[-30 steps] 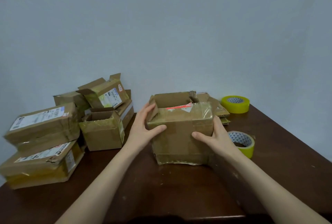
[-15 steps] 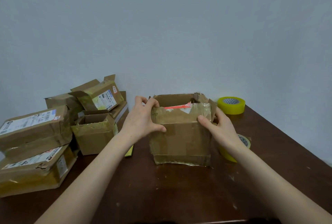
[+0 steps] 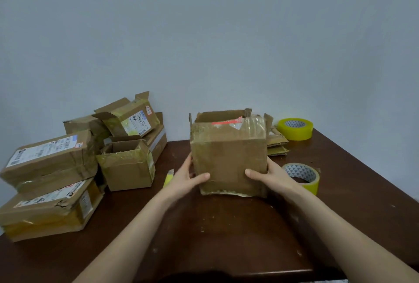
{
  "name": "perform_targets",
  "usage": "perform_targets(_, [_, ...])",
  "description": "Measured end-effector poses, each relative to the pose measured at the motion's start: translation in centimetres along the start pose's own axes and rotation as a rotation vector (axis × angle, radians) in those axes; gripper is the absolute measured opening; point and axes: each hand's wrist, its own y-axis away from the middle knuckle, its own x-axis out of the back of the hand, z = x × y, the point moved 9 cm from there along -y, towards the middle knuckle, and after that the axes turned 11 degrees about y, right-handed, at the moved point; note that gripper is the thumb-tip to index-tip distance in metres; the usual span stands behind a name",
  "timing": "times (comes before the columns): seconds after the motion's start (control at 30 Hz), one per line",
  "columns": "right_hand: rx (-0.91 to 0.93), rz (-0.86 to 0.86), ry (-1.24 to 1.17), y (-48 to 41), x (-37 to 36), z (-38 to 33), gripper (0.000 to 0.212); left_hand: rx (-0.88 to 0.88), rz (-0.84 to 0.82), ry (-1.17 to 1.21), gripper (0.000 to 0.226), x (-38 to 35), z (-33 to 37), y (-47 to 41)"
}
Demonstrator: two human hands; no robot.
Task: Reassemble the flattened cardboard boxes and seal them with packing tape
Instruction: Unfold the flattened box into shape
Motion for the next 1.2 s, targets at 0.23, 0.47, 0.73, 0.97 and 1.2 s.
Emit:
perform_targets(0.23, [-0.189, -0.059, -0.461, -1.7, 0.4, -2.7, 0.065, -0.061, 0.143, -0.071, 0.037, 2.2, 5.2, -1.5])
perform_targets(0.47, [-0.282, -0.025, -0.538, -2.5, 0.6, -2.6, 0.053, -0.121, -0.013, -0.597, 0.097, 0.7, 2.9, -2.3])
perform_targets(0.73, [-0.215, -0.058, -0.302, -1.5, -0.4, -0.3, 0.076, -0.224, 0.077, -1.224, 0.073, 1.6, 2.0, -3.7])
perform_targets(0.97, [0.277, 0.033, 0.084, -0.8, 0.8, -3.6, 0.135, -0.453, 0.421, -1.015, 0.027, 3.1, 14.7, -3.3])
perform_targets(1.2, [0.415, 0.259, 0.31, -0.9, 6.2, -9.7, 0.141, -0.16, -0.023, -0.488, 0.006, 3.6, 18.2, -4.0])
